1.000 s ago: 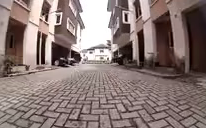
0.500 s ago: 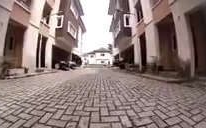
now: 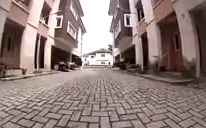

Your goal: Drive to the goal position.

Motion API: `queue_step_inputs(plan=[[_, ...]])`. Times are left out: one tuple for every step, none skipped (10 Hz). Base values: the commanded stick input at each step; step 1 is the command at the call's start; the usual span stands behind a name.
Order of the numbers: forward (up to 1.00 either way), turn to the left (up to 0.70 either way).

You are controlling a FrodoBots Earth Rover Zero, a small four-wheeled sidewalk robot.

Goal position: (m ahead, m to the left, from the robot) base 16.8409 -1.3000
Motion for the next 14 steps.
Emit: queue_step_inputs(plan=[[0.50,0.00],[0.50,0.00],[0.50,0.00],[0.50,0.00],[0.50,0.00],[0.50,0.00],[0.50,0.00],[0.50,0.00],[0.50,0.00],[0.50,0.00],[0.50,0.00],[0.50,0.00],[0.50,0.00],[0.50,0.00]])
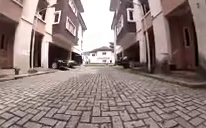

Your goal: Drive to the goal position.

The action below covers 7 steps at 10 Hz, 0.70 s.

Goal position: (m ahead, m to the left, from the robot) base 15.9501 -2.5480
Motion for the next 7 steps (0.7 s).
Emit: queue_step_inputs(plan=[[0.50,0.00],[0.50,0.00],[0.50,0.00],[0.50,0.00],[0.50,0.00],[0.50,0.00],[0.50,0.00]])
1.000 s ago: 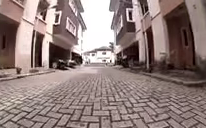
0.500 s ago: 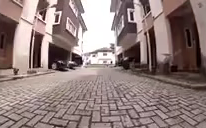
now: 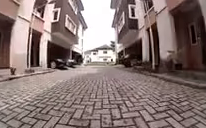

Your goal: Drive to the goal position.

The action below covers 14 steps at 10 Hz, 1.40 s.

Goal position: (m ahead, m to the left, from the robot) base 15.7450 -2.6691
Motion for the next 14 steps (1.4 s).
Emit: queue_step_inputs(plan=[[0.50,0.00],[0.50,0.00],[0.50,0.00],[0.50,0.00],[0.50,0.00],[0.50,0.00],[0.50,0.00],[0.50,0.00],[0.50,0.00],[0.50,0.00],[0.50,0.00],[0.50,0.00],[0.50,0.00],[0.50,-0.08]])
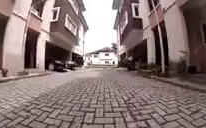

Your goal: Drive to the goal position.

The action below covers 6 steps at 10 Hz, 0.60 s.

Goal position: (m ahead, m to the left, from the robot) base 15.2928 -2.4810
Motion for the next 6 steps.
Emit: queue_step_inputs(plan=[[0.50,-0.37],[0.50,-0.41],[0.50,0.00],[0.50,-0.04],[0.50,-0.09],[0.50,-0.15]])
